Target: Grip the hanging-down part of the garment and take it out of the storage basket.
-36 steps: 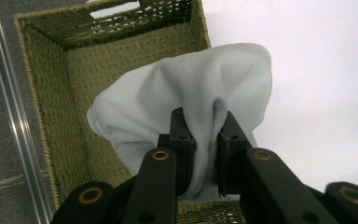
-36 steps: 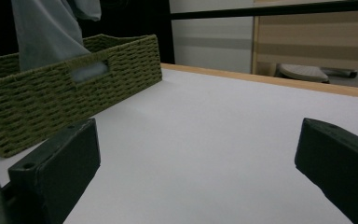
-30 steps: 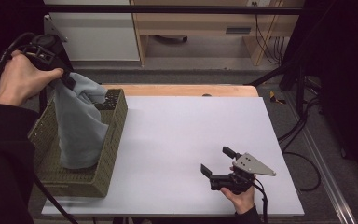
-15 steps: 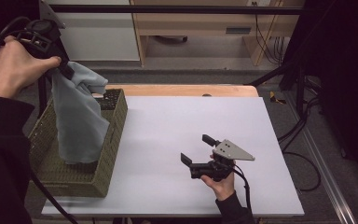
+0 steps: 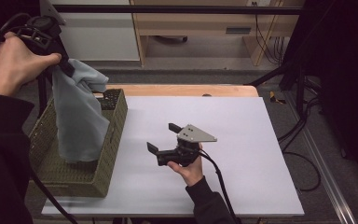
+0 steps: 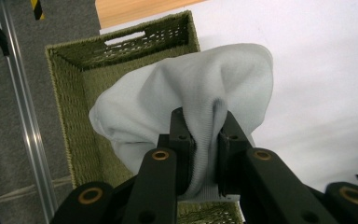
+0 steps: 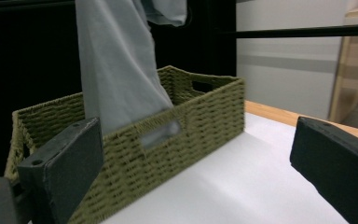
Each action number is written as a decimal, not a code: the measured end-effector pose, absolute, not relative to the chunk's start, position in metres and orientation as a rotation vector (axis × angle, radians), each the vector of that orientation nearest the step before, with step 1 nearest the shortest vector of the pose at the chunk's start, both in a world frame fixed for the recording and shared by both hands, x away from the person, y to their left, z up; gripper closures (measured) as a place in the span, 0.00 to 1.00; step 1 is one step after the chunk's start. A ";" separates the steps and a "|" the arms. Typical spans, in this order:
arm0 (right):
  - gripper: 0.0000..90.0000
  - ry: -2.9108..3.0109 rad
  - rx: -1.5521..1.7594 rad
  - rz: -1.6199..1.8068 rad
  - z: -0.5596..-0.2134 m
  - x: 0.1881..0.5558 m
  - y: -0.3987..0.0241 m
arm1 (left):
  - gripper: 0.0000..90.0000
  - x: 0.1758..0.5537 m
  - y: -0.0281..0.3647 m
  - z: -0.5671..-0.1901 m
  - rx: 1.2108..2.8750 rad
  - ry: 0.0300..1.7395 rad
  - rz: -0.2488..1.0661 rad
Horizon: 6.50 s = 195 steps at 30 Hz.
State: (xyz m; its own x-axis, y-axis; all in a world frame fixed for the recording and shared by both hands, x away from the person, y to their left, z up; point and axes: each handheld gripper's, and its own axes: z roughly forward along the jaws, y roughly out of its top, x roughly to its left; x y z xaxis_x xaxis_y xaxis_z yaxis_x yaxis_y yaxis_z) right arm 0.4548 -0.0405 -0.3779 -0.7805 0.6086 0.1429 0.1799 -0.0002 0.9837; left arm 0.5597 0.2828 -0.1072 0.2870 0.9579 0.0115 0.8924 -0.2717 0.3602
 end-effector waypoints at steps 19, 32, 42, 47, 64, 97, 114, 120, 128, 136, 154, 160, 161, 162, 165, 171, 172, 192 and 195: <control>0.08 2.034 0.747 1.859 -0.376 0.479 0.040 | 0.88 0.561 0.286 -0.112 2.291 1.695 0.317; 0.10 2.078 0.685 1.825 -0.376 0.483 0.078 | 0.88 0.561 0.284 -0.110 2.299 1.695 0.318; 0.12 2.108 0.683 1.820 -0.378 0.492 0.099 | 0.88 0.559 0.287 -0.109 2.295 1.693 0.313; 0.14 2.125 0.683 1.814 -0.381 0.497 0.115 | 0.88 0.559 0.287 -0.109 2.292 1.696 0.318; 0.77 2.189 0.713 1.761 -0.390 0.503 0.137 | 0.88 0.558 0.289 -0.109 2.300 1.694 0.312; 0.96 2.065 0.644 1.787 -0.316 0.489 0.026 | 0.88 0.551 0.283 -0.116 2.290 1.662 0.301; 0.96 1.970 0.653 1.735 -0.280 0.474 -0.028 | 0.88 0.553 0.256 -0.125 2.330 1.595 0.271; 0.95 2.053 0.690 1.678 -0.304 0.478 -0.022 | 0.88 0.551 0.255 -0.124 2.329 1.594 0.278; 0.56 2.135 0.688 1.694 -0.333 0.474 -0.007 | 0.88 0.551 0.259 -0.128 2.336 1.603 0.279; 0.24 2.023 0.750 1.747 -0.327 0.466 -0.033 | 0.88 0.554 0.259 -0.134 2.340 1.620 0.268; 0.04 1.813 0.918 1.709 -0.334 0.441 -0.122 | 0.88 0.556 0.256 -0.136 2.345 1.617 0.268; 0.02 1.773 0.943 1.674 -0.337 0.432 -0.140 | 0.88 0.556 0.256 -0.136 2.345 1.616 0.265; 0.02 1.767 0.943 1.666 -0.337 0.431 -0.142 | 0.88 0.556 0.257 -0.136 2.345 1.616 0.266; 0.02 1.770 0.945 1.667 -0.338 0.430 -0.144 | 0.88 0.556 0.257 -0.136 2.343 1.617 0.267; 0.02 1.745 0.943 1.650 -0.342 0.426 -0.152 | 0.88 0.556 0.258 -0.136 2.341 1.615 0.260; 0.01 1.756 0.970 1.627 -0.355 0.416 -0.168 | 0.88 0.556 0.261 -0.137 2.334 1.616 0.252; 0.01 1.746 0.986 1.620 -0.359 0.413 -0.174 | 0.88 0.556 0.261 -0.137 2.334 1.617 0.249; 0.00 1.703 1.001 1.562 -0.393 0.384 -0.204 | 0.88 0.556 0.261 -0.137 2.333 1.609 0.250; 0.00 1.698 0.990 1.560 -0.398 0.382 -0.206 | 0.88 0.556 0.262 -0.138 2.330 1.609 0.249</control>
State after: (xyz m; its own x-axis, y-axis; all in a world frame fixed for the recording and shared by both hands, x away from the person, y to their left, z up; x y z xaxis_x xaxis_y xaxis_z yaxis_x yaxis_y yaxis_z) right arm 0.3816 -0.2063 -0.3984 -0.5254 0.8497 0.0435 0.1152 0.0204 0.9931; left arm 0.5562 0.2624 -0.1379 0.3588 0.9331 -0.0264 0.8815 -0.3294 0.3384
